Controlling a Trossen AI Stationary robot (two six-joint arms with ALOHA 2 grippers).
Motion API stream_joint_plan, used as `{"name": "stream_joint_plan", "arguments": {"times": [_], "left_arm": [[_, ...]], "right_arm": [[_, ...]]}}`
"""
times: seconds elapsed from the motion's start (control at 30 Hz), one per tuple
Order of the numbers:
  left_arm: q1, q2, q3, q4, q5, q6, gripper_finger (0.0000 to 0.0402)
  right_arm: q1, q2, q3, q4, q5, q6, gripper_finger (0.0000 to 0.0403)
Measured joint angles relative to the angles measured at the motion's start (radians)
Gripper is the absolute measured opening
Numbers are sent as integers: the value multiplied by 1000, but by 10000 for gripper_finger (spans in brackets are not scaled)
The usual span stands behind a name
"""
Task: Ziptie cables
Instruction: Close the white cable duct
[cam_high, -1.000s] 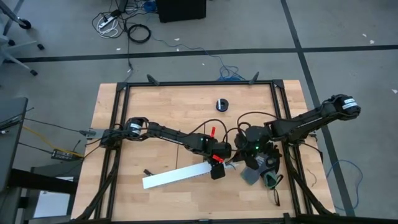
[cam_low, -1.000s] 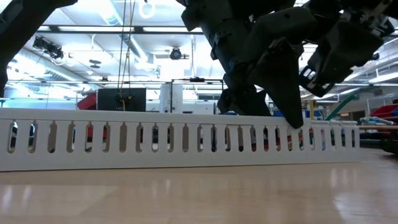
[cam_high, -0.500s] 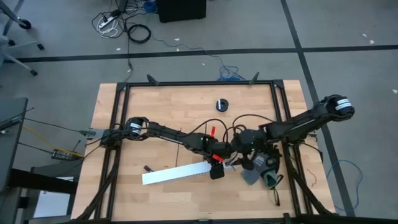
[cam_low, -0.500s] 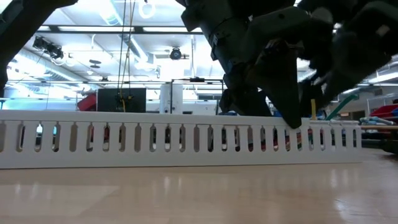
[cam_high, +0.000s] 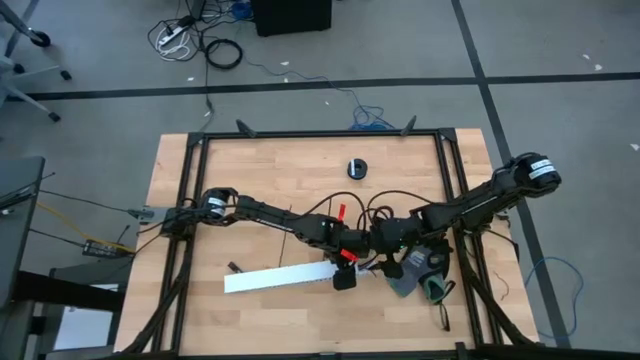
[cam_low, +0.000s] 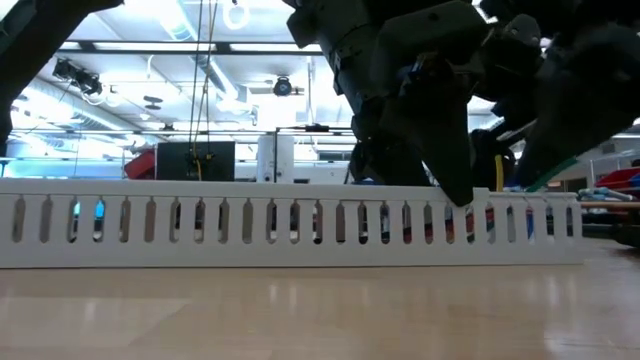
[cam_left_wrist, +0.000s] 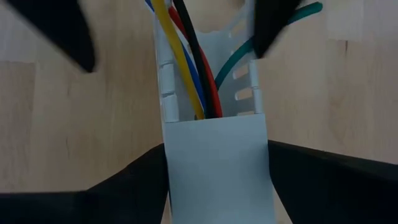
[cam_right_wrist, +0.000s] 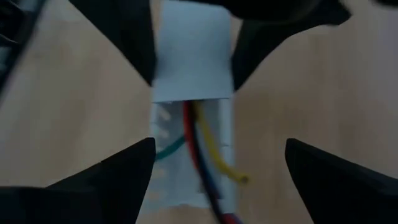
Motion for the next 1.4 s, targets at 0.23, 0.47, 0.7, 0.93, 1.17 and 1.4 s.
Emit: {"name": "stream_joint_plan", "arguments": {"times": [0.23,0.47,0.7,0.93,1.17,1.4], "left_arm": [[3,1,-1,15,8,23,232],[19,7,5,65,-16,-12,232],[23,6,16,32,-32,23,232],[34,1,17,-9,-28,30,232],[48,-2,17,-29,-17,56,232],[53,-3,16,-41,-3,75,232]], "right_arm": [[61,5,0,8,125,18,347],[102,-47,13,9,232,57,348],[103,-116,10,-201,258,162,348],[122,-175,7,-349,251,303,348],[128,-187,7,-433,238,372,327],[126,-124,6,-469,216,448,151]]}}
